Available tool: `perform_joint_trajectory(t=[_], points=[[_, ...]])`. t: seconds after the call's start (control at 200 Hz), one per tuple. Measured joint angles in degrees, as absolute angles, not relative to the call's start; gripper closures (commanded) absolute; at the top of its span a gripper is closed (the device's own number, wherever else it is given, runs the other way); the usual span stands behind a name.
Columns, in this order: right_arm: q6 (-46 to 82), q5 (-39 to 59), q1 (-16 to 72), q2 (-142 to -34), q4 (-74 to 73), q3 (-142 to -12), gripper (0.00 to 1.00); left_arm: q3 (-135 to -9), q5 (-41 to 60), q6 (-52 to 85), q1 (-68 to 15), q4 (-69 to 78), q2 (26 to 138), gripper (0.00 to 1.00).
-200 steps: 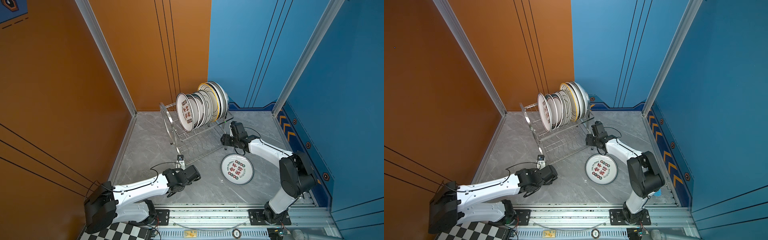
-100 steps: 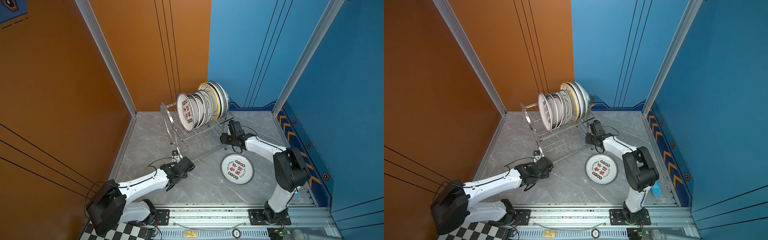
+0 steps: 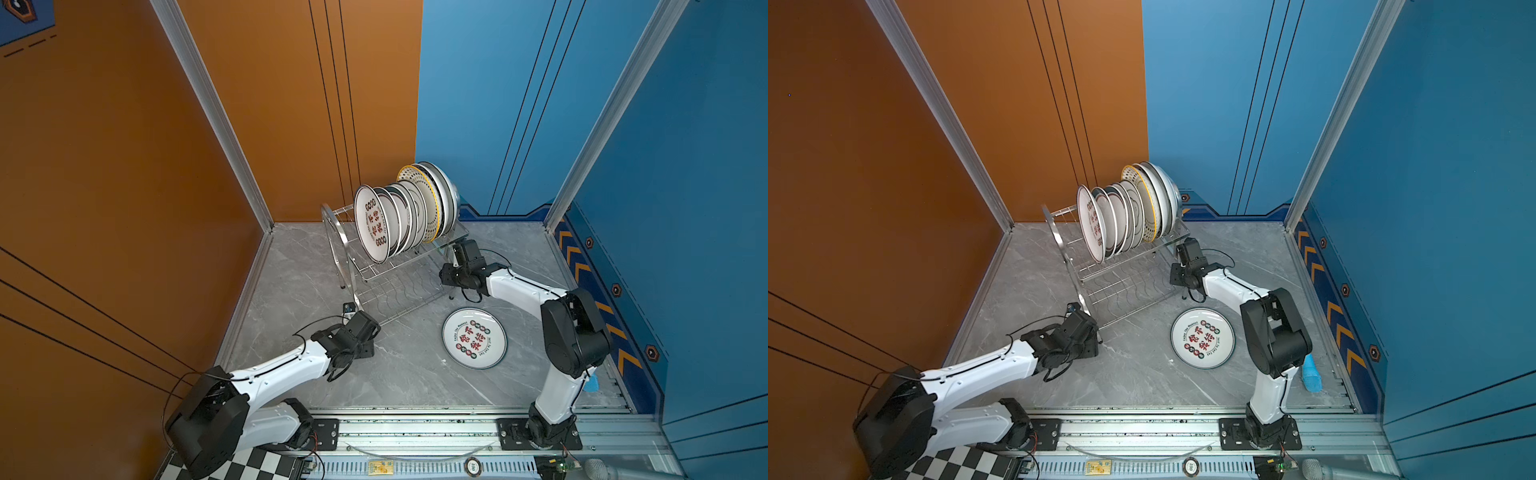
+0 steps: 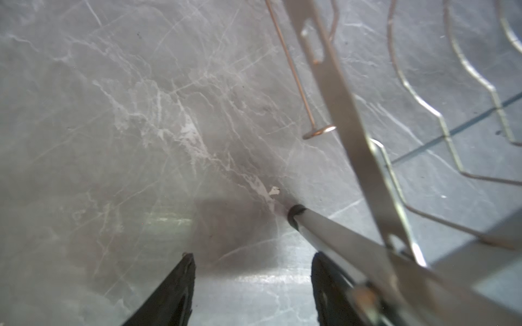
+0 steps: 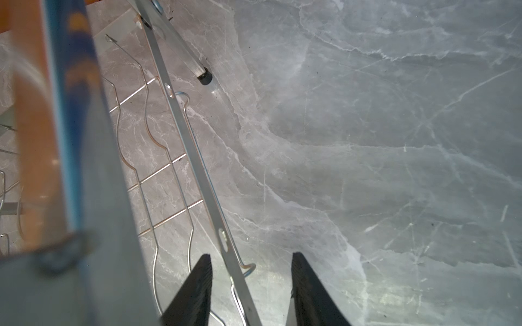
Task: Unload the plates from the dish rack
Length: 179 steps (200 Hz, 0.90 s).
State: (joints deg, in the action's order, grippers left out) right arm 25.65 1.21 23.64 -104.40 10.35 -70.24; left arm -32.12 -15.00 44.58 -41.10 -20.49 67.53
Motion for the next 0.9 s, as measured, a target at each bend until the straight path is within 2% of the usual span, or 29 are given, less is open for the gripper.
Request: perform_joint_trajectory(t=[0.17, 0.471, 0.896], points=[[24.5, 1.2, 23.6, -104.4, 10.4, -70.2, 0.61, -31.2, -14.0, 44.8, -41.2, -18.1, 66.2, 0.36], [23.0, 1.2, 23.6, -104.8, 10.9, -70.7, 0.67, -32.1, -11.5, 43.9, -38.2, -16.4, 72.8, 0.37], [21.7, 2.2, 23.6, -111.9, 13.9, -80.4, 0.70, -35.6, -10.3, 38.6, -30.4, -13.2, 75.9, 0.38]])
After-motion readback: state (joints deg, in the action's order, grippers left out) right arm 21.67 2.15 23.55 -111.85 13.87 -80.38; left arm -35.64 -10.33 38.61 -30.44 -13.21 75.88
